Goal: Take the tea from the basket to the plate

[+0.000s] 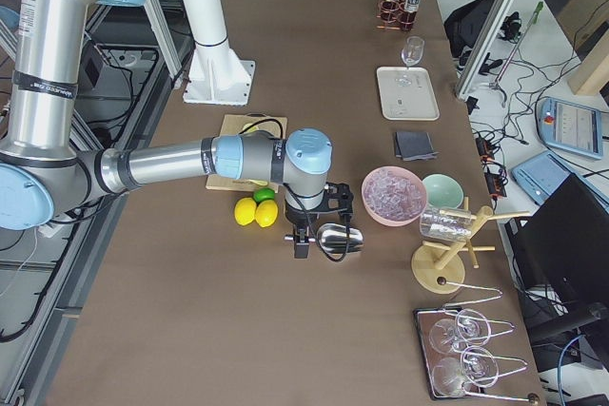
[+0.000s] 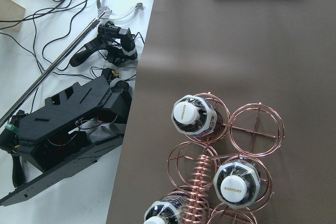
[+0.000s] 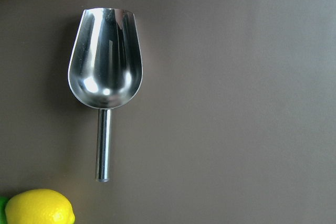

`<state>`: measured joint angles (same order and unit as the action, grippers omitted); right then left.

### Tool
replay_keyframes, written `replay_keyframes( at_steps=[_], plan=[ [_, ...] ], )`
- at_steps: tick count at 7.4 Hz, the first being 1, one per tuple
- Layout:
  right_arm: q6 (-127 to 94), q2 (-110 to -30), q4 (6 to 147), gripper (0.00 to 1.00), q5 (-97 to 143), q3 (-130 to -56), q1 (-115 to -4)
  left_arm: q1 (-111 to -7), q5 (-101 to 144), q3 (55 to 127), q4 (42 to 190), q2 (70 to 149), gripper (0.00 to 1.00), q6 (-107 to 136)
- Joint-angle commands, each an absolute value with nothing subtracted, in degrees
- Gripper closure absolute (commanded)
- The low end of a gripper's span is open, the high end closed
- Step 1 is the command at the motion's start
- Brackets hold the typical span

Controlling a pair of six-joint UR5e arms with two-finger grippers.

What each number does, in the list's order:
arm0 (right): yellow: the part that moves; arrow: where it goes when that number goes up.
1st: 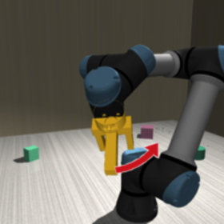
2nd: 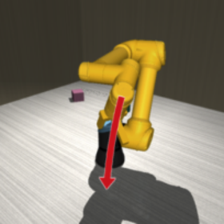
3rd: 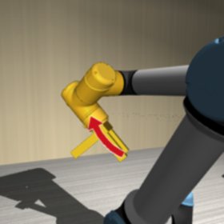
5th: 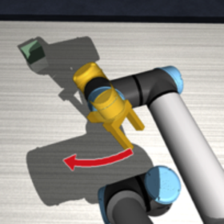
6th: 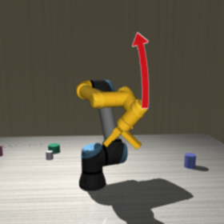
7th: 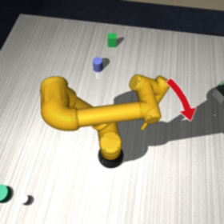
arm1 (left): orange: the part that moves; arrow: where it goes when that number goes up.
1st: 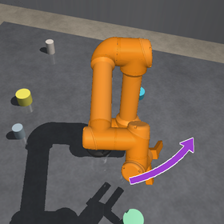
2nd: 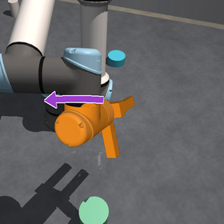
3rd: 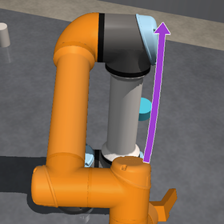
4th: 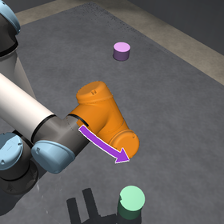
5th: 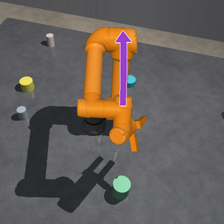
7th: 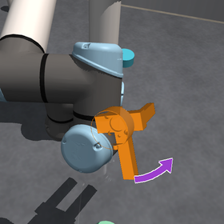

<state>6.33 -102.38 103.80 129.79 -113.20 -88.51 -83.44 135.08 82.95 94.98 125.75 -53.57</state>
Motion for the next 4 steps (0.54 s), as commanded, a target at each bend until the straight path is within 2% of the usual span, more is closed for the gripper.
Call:
replay_keyframes(
  at_steps=[1,4],
  plan=[
    [5.8,-99.6,103.7,0.00,130.3,-111.3,-88.5,-81.0,135.2,76.2,94.0,128.1,0.02,-58.4],
    [-7.7,-95.3,104.1,0.00,130.9,-110.5,-88.5,-81.0,135.3,74.2,94.0,127.6,0.02,-61.1]
  ],
)
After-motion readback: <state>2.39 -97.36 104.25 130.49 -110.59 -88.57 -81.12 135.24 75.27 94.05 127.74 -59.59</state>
